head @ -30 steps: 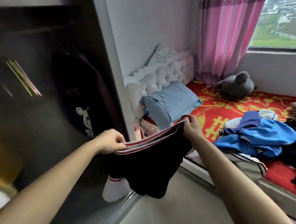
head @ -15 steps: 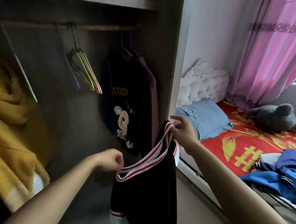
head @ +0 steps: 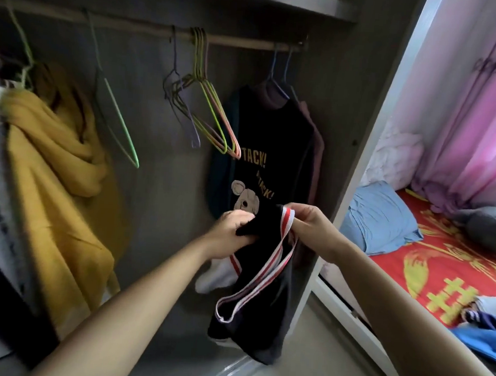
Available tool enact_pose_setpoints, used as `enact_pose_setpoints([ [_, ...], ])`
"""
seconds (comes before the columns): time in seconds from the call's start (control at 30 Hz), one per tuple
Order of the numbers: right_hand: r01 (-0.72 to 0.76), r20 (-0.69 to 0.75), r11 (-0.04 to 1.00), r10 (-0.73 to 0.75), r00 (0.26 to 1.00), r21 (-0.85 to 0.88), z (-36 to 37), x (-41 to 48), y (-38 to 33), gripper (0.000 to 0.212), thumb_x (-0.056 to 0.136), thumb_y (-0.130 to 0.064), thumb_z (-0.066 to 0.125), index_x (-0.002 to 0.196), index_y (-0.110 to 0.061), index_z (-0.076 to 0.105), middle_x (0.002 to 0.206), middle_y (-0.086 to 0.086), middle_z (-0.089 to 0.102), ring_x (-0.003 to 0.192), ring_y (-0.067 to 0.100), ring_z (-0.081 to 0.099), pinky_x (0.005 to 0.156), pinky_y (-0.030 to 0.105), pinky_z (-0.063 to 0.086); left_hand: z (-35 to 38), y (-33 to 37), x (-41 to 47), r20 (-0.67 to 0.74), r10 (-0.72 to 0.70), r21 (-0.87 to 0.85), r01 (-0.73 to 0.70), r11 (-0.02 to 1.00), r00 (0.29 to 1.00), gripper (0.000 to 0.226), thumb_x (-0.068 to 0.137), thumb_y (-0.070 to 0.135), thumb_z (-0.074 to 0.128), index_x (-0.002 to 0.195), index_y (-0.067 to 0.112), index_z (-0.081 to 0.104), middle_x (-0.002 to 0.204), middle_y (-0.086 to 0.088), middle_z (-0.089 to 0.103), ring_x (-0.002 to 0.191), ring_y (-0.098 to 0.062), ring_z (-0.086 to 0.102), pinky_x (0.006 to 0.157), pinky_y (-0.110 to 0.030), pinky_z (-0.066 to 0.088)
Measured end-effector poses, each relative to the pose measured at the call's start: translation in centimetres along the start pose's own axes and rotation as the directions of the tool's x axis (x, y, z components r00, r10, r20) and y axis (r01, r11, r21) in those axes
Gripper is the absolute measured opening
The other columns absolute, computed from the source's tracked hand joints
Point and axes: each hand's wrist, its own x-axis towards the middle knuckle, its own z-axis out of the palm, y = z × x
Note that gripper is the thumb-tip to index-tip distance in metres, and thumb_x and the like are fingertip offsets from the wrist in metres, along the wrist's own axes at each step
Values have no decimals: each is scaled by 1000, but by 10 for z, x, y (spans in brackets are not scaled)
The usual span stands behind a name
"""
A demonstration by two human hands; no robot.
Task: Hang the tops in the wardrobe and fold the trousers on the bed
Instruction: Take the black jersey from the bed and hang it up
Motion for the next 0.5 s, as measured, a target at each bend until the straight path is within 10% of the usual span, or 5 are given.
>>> enact_pose_setpoints([
  [0.1, -63, -252, 959, -10, 968, -277, -4, 5, 9, 18, 96, -30, 62, 81, -24, 71, 74, 0, 70, 66, 4, 61, 65, 25, 50, -10, 1, 5, -280, -59, -162, 13, 987, 958, 27, 88, 13, 69, 72, 22, 49, 61, 12, 50, 58, -4, 43, 58, -28, 35],
  [0.37, -71, 7, 923, 80, 997, -379, 51, 7, 31, 34, 90, -39, 69, 116, -20, 59, 105, -9, 69, 95, 5, 66, 83, 22, 53, -52, 24, -4, -405, -117, -373, -47, 927, 907, 18, 91, 3, 61, 82, 16, 52, 76, -3, 56, 73, -12, 51, 67, -29, 43],
  [0.5, -165, -12, 932, 170, 985, -324, 77, 16, 28, 16, 96, -25, 60, 99, -11, 67, 89, -1, 68, 85, 17, 64, 88, 43, 52, -80, 34, -14, -554, -198, -472, -108, 875, 809, 16, 93, 4, 59, 95, 20, 54, 85, 1, 67, 81, -14, 63, 74, -29, 53],
])
